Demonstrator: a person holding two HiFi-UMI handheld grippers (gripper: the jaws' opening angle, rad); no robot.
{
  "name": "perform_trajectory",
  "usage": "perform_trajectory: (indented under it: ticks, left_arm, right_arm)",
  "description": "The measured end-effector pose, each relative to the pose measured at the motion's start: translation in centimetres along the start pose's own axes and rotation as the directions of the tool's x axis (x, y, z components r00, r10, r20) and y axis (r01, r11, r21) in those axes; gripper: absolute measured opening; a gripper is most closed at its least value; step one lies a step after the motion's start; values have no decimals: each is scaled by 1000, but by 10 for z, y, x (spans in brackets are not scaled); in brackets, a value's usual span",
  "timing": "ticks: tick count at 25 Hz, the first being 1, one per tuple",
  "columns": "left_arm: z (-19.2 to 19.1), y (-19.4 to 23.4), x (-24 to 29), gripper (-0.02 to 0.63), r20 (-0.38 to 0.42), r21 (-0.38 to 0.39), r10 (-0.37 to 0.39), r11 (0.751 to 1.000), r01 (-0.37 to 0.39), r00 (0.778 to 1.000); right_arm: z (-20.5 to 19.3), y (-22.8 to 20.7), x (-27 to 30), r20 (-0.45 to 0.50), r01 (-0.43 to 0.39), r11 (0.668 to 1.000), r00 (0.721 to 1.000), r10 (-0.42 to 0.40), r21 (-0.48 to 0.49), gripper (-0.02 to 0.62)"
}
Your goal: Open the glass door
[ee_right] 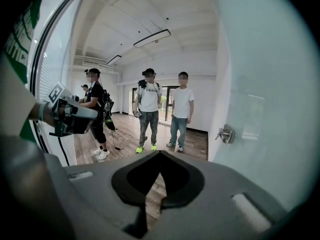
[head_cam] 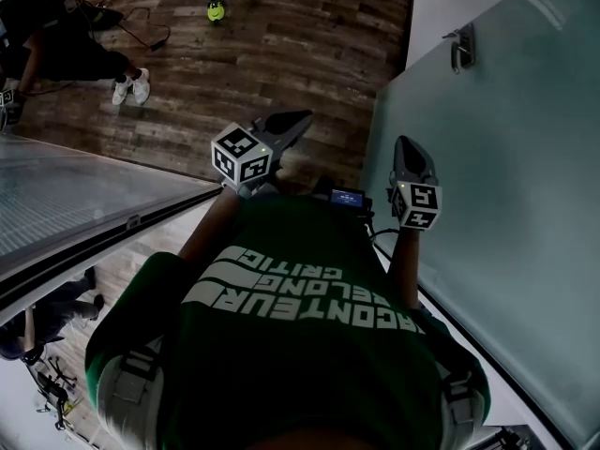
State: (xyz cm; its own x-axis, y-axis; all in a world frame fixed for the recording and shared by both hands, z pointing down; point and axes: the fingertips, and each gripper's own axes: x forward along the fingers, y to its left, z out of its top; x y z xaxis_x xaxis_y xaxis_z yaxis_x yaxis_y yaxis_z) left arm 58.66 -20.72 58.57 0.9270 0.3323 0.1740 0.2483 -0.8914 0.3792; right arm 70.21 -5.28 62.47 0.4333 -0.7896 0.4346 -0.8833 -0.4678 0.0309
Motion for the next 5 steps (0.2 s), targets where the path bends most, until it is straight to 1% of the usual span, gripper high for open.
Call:
perform_trajectory:
  ticks: [5]
  left_arm:
    - [-3,-2,-4,15,-3,-6,-6,1000,6,1000]
  right_arm:
    - [-3,8,-3,-1,-1,1000,1000,1,6,-8]
